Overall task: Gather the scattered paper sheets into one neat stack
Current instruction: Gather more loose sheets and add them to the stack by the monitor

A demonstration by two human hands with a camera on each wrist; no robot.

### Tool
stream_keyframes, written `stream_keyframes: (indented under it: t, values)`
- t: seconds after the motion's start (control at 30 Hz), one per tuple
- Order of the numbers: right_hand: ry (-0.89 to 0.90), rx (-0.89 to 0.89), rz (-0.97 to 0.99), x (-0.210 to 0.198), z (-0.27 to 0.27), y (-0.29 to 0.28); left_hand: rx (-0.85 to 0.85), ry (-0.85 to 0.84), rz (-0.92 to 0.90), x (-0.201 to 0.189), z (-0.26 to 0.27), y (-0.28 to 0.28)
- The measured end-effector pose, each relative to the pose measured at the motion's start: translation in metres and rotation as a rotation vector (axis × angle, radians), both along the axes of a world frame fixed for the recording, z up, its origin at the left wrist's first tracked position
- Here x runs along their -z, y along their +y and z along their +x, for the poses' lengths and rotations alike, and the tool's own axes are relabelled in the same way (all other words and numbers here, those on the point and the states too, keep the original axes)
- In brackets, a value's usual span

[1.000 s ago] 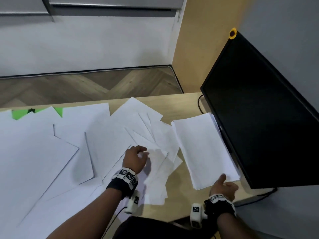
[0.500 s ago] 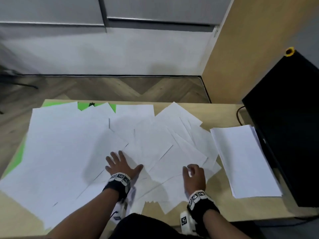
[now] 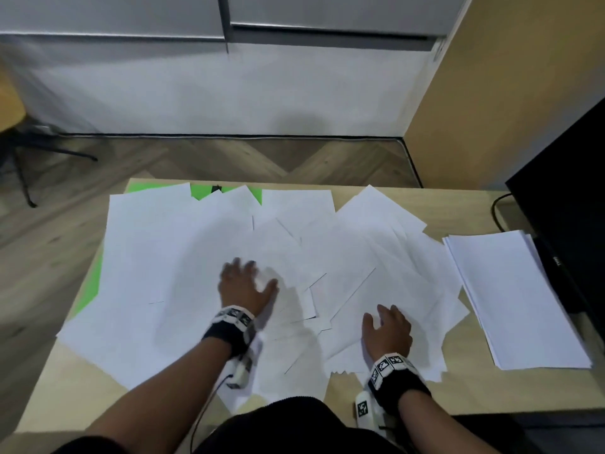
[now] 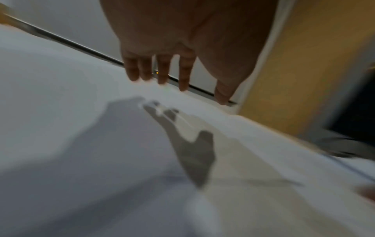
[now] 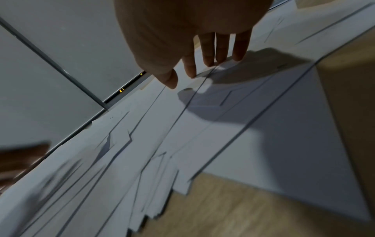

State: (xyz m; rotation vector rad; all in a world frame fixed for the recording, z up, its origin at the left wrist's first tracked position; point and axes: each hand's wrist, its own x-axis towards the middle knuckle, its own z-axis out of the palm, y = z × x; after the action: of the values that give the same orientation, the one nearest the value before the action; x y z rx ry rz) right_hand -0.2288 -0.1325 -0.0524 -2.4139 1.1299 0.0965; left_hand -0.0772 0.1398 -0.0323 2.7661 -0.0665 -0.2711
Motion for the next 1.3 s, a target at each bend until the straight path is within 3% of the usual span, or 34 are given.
stream_keyframes:
  t: [0.1, 0.2, 0.5, 0.7, 0.77, 0.87, 0.97, 1.1, 1.3]
  values:
    - [0.056, -0.046, 0.025, 0.002, -0.003, 0.006, -0.227, 0.140, 0.104, 0.002, 0.030, 0.065]
    - [0.125, -0.099, 0.033, 0.003, -0.007, 0.009, -0.269, 0.206, 0.081, -0.005, 0.038, 0.098]
    - [0.192, -0.106, 0.042, -0.003, -0.003, 0.019, 0.000, 0.158, 0.132, 0.006, -0.020, 0.034]
    - [0.125, -0.044, 0.099, -0.015, 0.003, 0.018, 0.240, 0.276, 0.049, -0.003, -0.040, -0.017]
    - [0.072, 0.019, 0.142, -0.021, 0.002, 0.018, 0.324, 0.239, 0.018, -0.007, -0.030, -0.016]
    - [-0.045, 0.126, 0.188, -0.027, 0.001, 0.021, 0.193, 0.085, 0.002, -0.006, -0.004, 0.011]
    - [-0.145, 0.216, 0.379, -0.030, 0.007, 0.028, 0.048, 0.217, 0.160, 0.004, 0.020, 0.050]
    - [-0.046, 0.218, 0.471, -0.030, 0.015, 0.042, 0.047, 0.251, 0.206, 0.013, 0.027, 0.077]
    - [0.117, 0.221, 0.302, -0.029, 0.026, 0.054, 0.057, 0.232, 0.189, 0.011, 0.025, 0.074]
